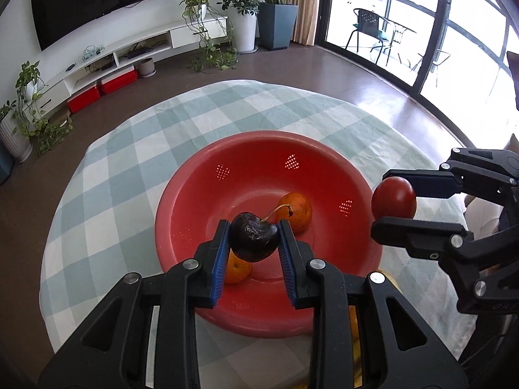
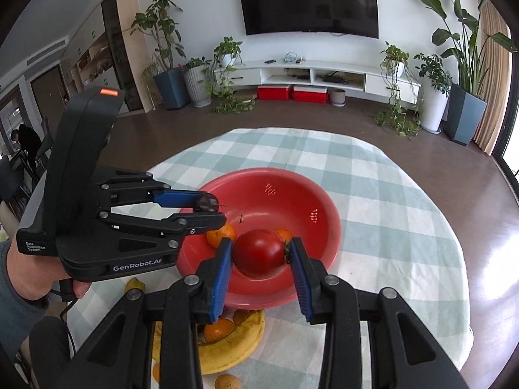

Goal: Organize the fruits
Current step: 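Carry the cherry and tomato into the red bowl and release both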

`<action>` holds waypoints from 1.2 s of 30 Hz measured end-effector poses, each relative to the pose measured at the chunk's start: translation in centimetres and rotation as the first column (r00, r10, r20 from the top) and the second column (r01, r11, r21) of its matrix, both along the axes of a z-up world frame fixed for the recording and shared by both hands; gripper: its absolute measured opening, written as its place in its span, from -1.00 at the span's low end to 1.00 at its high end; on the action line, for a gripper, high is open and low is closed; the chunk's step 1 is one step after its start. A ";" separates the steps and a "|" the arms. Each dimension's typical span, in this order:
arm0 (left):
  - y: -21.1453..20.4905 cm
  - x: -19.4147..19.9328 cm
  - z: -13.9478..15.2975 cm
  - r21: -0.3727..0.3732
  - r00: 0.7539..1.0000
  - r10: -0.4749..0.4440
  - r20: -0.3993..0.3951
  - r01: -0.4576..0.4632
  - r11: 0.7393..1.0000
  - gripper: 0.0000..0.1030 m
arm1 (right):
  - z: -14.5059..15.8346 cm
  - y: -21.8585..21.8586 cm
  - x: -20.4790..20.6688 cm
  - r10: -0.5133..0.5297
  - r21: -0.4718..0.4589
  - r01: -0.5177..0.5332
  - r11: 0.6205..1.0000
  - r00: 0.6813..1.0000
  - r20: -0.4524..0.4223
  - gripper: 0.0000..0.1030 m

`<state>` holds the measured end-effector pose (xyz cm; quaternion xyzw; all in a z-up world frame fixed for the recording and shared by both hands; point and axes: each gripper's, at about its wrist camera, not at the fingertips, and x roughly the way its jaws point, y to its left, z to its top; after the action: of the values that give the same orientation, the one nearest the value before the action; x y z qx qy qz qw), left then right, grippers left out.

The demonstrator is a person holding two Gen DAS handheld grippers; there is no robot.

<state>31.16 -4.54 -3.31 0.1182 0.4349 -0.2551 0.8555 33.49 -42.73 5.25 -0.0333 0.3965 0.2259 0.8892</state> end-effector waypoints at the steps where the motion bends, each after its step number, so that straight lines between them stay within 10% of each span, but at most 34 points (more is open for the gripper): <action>1: -0.1 0.3 -0.5 0.001 1.000 -0.001 -0.006 0.001 1.000 -0.47 | -0.5 0.2 0.5 0.003 -0.008 -0.003 1.000 1.000 -0.013 -0.26; 17: -1.6 2.3 -5.0 0.055 0.998 -0.032 -0.045 0.035 0.998 -0.46 | -6.2 2.5 2.5 0.063 -0.129 -0.083 0.988 0.986 -0.153 -0.25; 36: -1.1 0.9 -4.3 0.044 1.000 -0.016 -0.016 0.017 0.999 -0.32 | -6.2 3.2 1.9 0.064 -0.153 -0.084 0.985 0.989 -0.133 -0.17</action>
<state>32.02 -5.62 -7.60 0.1385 0.4459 -0.2534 0.8472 35.44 -39.56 -0.93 -0.1039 0.4679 0.2284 0.8474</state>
